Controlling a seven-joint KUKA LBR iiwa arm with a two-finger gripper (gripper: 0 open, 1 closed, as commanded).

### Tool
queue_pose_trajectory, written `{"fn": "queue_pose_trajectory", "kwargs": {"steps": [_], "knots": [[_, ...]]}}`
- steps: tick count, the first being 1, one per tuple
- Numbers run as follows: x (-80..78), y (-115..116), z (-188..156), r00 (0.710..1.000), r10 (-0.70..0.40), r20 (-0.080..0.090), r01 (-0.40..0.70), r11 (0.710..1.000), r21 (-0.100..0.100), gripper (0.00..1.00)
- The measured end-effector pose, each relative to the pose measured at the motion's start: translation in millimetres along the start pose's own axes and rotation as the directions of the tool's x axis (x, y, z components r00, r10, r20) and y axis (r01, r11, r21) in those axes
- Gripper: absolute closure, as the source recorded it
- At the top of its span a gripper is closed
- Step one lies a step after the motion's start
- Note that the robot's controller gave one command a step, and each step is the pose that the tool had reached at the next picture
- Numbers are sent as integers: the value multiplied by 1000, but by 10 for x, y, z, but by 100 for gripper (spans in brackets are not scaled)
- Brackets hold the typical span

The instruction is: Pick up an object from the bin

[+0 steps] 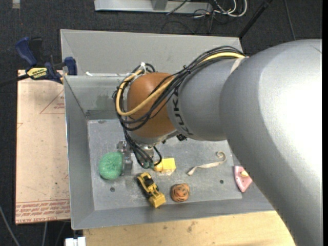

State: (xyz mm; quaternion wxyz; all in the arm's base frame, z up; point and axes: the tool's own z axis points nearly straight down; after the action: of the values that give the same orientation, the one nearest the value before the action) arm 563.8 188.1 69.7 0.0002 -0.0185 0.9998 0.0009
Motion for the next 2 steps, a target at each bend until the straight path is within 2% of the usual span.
{"fn": "queue_pose_trajectory", "kwargs": {"steps": [1,2], "knots": [[33,5,-460,1000,16,-7,-16,1000,2,100],[-47,151,-925,999,36,1,-36,999,0,100]]}}
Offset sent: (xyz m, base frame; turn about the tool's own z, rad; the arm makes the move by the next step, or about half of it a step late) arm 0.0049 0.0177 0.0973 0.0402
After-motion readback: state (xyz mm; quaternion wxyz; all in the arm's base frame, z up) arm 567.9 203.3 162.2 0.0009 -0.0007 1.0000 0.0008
